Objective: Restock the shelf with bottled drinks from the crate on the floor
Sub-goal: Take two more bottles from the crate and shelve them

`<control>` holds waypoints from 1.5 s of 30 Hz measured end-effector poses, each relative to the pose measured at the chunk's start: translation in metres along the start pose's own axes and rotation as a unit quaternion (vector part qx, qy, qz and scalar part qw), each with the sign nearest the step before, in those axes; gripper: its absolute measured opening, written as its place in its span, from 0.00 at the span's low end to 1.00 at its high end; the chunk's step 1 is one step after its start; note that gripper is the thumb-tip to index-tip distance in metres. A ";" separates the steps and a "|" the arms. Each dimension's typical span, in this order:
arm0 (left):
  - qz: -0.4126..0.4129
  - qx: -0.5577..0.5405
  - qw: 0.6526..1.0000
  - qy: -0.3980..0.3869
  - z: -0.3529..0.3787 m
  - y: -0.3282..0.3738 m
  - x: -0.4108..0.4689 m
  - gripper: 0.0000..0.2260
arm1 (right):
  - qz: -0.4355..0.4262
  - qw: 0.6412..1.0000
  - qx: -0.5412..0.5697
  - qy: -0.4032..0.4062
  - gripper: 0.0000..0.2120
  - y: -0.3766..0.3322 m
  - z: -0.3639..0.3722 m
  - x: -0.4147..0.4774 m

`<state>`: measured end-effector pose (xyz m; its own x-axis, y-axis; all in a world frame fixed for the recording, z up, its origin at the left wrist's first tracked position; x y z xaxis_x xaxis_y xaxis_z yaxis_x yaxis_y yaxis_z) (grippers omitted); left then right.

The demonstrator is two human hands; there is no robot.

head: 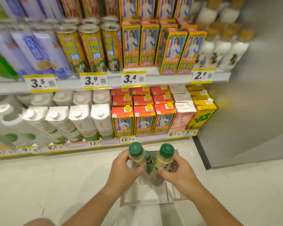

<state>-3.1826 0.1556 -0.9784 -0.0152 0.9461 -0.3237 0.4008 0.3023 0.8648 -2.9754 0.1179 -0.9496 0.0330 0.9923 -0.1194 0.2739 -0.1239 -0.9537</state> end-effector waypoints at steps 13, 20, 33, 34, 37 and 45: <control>0.208 -0.047 0.976 0.030 -0.084 0.274 -0.011 0.12 | -0.207 0.969 -0.024 0.131 0.10 -0.231 -0.100 0.046; 0.298 -0.039 0.946 0.119 -0.092 0.434 -0.023 0.12 | -0.337 0.925 -0.033 0.174 0.10 -0.348 -0.181 0.080; 0.254 -0.013 0.942 0.219 -0.050 0.618 0.033 0.10 | -0.378 0.898 -0.028 0.223 0.05 -0.456 -0.300 0.189; 0.237 -0.017 0.945 0.223 -0.042 0.619 0.042 0.11 | -0.367 0.901 -0.028 0.227 0.05 -0.455 -0.307 0.198; 0.190 -0.028 0.953 0.233 -0.019 0.622 0.067 0.13 | -0.336 0.910 -0.032 0.242 0.07 -0.442 -0.323 0.227; 0.143 -0.040 0.954 0.262 0.016 0.617 0.097 0.16 | -0.308 0.927 -0.040 0.209 0.10 -0.418 -0.335 0.270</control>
<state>-2.9225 0.4326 -0.4822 -0.3794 0.9135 0.1468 0.3866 0.0123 0.9222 -2.7587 0.4380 -0.4905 0.2127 0.7908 0.5739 0.4336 0.4499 -0.7807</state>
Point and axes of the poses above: each hand's wrist, its own x-axis towards the middle knuckle, its own z-axis out of the palm, y = z × x, the point moved 2 cm from there along x, towards the middle knuckle, and after that the axes turned 13 degrees about -z, right-handed, at the moved point
